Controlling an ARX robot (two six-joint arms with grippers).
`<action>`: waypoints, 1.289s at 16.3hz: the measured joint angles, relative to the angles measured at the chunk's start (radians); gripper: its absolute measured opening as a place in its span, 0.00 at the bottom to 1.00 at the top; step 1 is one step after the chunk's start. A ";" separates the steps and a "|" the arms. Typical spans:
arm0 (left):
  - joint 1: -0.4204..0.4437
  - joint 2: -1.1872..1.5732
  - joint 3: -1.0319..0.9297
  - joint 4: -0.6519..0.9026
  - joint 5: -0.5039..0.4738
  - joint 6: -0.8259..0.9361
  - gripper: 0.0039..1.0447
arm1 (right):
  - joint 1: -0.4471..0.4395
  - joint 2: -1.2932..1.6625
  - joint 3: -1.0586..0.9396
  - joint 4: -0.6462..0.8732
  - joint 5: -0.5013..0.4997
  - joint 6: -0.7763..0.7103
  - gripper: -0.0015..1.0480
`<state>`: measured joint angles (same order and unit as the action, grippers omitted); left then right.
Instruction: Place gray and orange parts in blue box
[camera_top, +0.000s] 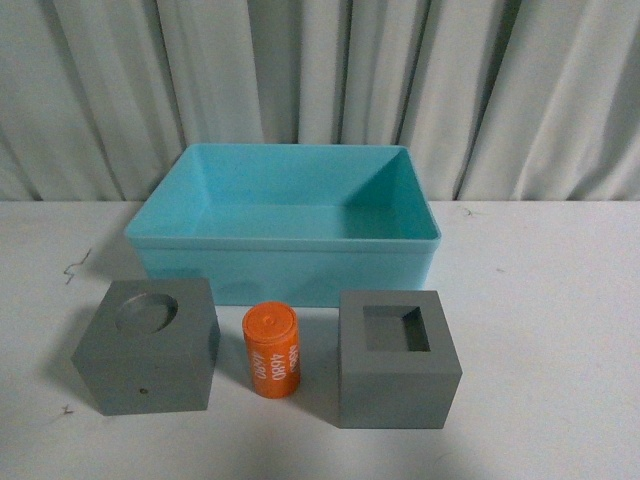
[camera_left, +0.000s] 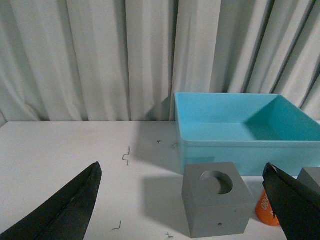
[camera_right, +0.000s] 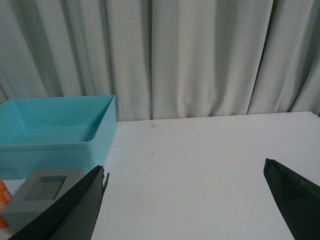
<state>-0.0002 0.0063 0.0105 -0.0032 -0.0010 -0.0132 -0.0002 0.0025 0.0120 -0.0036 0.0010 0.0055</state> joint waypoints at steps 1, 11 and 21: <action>0.000 0.000 0.000 0.000 0.000 0.000 0.94 | 0.000 0.000 0.000 0.000 0.000 0.000 0.94; 0.000 0.000 0.000 0.000 0.000 0.000 0.94 | 0.000 0.000 0.000 0.000 0.000 0.000 0.94; 0.000 0.000 0.000 0.000 0.000 0.000 0.94 | 0.000 0.000 0.000 0.000 0.000 0.000 0.94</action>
<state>-0.0002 0.0063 0.0105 -0.0032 -0.0010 -0.0132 -0.0002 0.0025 0.0120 -0.0036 0.0010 0.0055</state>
